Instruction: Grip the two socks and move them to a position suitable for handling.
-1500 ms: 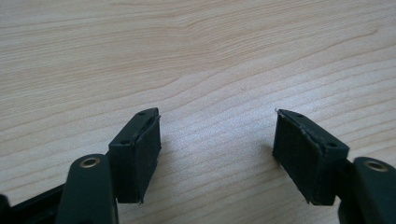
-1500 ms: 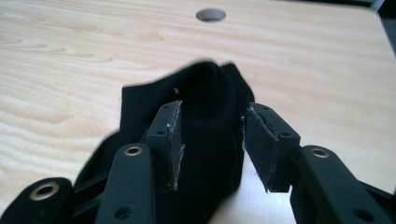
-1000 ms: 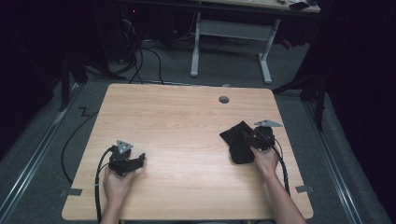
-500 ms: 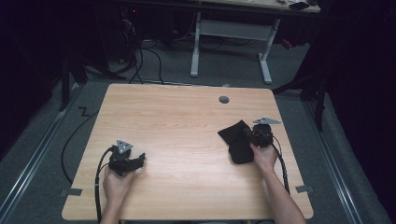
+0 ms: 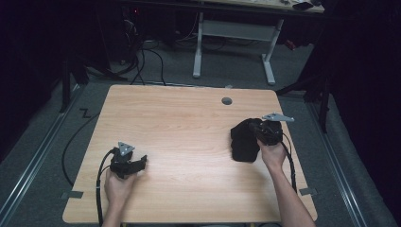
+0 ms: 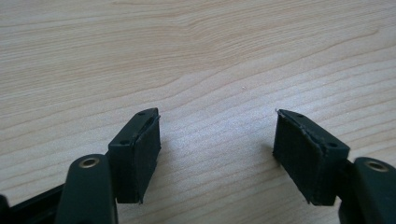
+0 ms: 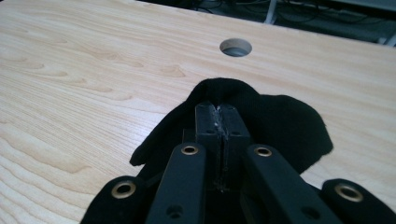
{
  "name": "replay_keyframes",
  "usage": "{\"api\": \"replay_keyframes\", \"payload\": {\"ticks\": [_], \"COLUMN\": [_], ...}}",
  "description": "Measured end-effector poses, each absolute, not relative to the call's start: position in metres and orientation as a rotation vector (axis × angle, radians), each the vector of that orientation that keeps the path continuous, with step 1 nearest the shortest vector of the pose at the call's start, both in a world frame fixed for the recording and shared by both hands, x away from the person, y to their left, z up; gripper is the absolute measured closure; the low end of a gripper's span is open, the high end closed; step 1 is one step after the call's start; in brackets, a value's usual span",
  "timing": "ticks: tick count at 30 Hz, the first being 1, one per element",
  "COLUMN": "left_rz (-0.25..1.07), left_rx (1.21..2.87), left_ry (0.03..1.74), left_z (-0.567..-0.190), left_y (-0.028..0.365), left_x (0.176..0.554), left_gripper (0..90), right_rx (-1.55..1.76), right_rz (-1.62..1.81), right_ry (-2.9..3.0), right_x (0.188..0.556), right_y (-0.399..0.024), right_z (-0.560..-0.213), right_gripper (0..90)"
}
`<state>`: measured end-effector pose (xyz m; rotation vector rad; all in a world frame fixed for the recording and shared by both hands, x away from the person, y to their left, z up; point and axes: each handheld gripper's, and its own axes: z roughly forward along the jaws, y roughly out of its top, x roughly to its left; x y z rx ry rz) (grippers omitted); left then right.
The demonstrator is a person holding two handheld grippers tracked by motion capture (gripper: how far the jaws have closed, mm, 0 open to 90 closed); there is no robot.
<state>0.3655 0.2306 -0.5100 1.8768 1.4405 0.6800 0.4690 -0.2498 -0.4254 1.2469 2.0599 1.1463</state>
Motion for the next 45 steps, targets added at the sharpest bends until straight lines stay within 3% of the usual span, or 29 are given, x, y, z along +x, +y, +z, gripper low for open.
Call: {"api": "replay_keyframes", "payload": {"ticks": [14,30,45], "left_rz": [0.679,0.678,0.677], "left_rx": [1.877,1.875,1.878], "left_ry": [1.440,1.438,1.434], "left_z": [-0.510,-0.510,-0.510], "left_y": [0.231,0.231,0.230], "left_x": [0.365,0.365,0.365], "left_gripper": [31.9,33.5,33.9], "right_rx": [1.173,1.030,0.994], "right_rz": [1.199,1.323,1.377], "right_ry": [2.032,2.033,2.169], "right_x": [0.460,0.439,0.411], "right_y": [-0.250,-0.220,-0.176], "right_z": [-0.401,-0.367,-0.388], "right_gripper": [88.6,88.6,88.6]}}
